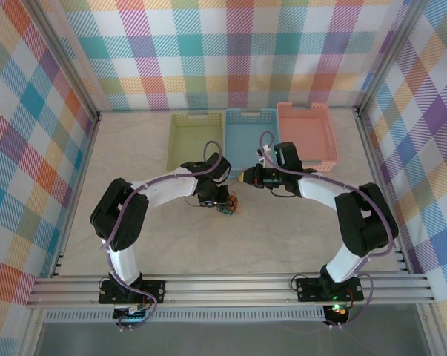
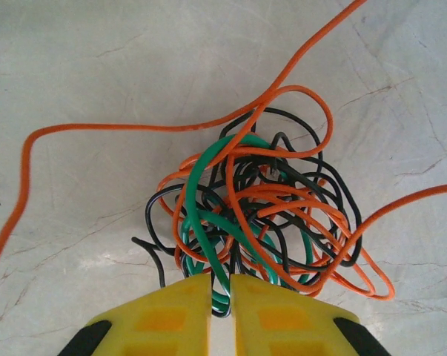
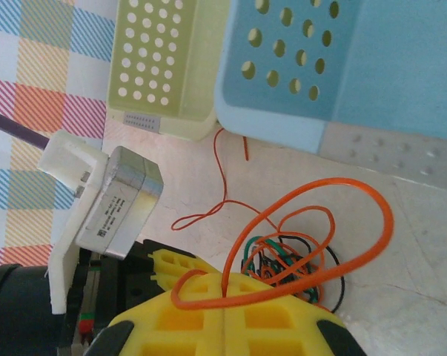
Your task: Untangle the cables
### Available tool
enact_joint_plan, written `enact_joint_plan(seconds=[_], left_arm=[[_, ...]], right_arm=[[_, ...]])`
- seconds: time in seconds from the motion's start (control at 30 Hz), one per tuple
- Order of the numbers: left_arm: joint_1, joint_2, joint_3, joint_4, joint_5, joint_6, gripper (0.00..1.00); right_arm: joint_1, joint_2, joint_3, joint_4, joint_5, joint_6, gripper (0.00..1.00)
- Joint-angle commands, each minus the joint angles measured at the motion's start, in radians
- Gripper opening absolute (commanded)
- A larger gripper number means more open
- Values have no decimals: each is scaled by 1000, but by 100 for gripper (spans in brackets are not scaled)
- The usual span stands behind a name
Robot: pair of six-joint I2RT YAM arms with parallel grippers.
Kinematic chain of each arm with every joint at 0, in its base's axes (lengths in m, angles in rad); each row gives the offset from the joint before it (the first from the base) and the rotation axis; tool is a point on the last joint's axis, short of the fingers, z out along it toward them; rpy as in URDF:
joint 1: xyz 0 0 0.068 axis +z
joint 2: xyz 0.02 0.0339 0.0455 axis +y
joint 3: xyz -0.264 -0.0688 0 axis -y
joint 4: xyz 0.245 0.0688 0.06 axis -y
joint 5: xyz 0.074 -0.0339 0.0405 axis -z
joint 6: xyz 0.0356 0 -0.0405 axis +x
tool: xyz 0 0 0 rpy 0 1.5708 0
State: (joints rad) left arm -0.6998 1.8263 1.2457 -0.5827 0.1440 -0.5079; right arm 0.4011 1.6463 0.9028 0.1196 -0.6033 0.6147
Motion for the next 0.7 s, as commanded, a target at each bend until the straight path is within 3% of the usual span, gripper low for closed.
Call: enact_joint_plan(seconds=[0.0,0.2,0.43,0.67], left_arm=[[-7,5,-18,-29,-19,15,14],[-6,8,-21,-26,-20,16,11],[-1,1,-29,-29,-29,22,0],[9,-27,-53,-33,-39,29,0]], right_arm=[[-11,-42,-10,19,7,-2,0],[-28,-65,-24,8,32,-7,0],[-50,-95,-39,-8,67,-14,0],[-72,-121,-57,-12,97,-9,0]])
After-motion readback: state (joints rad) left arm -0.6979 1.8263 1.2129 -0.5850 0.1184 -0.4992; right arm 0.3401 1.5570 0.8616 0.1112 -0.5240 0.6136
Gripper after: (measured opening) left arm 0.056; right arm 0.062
